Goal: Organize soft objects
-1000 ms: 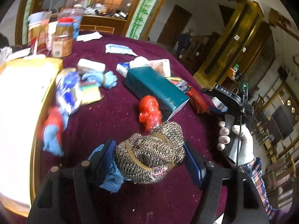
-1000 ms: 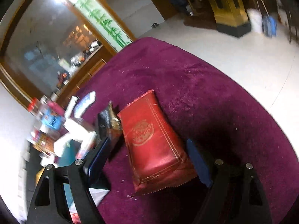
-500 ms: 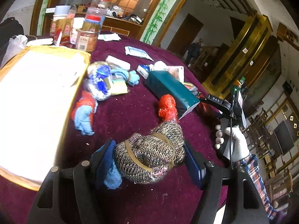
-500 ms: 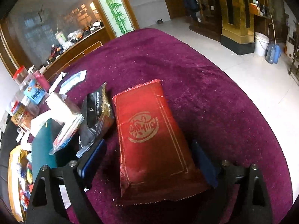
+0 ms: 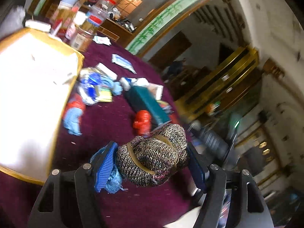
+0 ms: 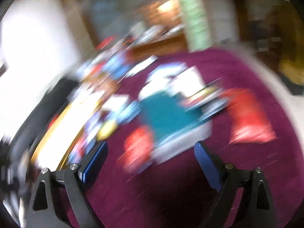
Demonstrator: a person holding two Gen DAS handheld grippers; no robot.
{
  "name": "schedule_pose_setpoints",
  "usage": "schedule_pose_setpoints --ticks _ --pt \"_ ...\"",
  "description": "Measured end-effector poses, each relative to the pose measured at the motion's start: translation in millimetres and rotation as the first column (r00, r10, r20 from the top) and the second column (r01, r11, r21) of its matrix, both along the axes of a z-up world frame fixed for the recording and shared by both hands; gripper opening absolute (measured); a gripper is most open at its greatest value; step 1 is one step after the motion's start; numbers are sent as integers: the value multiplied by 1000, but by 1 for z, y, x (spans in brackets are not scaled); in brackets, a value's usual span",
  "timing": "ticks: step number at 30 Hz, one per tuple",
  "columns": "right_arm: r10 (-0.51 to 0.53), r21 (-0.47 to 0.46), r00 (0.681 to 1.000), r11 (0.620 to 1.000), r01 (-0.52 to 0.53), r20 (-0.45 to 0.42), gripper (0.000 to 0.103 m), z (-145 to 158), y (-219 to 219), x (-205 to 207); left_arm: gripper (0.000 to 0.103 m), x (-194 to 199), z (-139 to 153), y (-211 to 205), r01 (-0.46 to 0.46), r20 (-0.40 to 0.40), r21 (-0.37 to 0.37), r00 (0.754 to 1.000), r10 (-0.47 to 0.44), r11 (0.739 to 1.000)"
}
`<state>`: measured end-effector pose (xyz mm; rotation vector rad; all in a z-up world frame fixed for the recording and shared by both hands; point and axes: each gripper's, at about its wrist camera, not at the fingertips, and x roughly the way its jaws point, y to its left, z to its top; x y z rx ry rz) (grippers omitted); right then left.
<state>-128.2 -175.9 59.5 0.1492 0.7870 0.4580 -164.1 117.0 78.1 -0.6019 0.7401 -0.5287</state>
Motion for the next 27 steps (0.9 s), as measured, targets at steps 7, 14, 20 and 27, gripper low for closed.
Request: schedule_pose_setpoints --ticks 7,14,20,27 --pt "251 -171 960 947 -271 -126 92 -45 78 -52 84 18 -34 16 -18 -99 -250 995 -7 968" --pt "254 -201 960 940 -274 -119 92 -38 81 -54 84 16 -40 4 -5 -103 -132 995 -9 991" --pt "187 -202 979 959 -198 -76 92 -24 56 -51 84 7 -30 -12 15 -43 108 999 -10 994" --pt "143 -222 984 961 -164 -108 91 -39 48 -28 64 4 -45 -53 -16 18 509 1000 7 861"
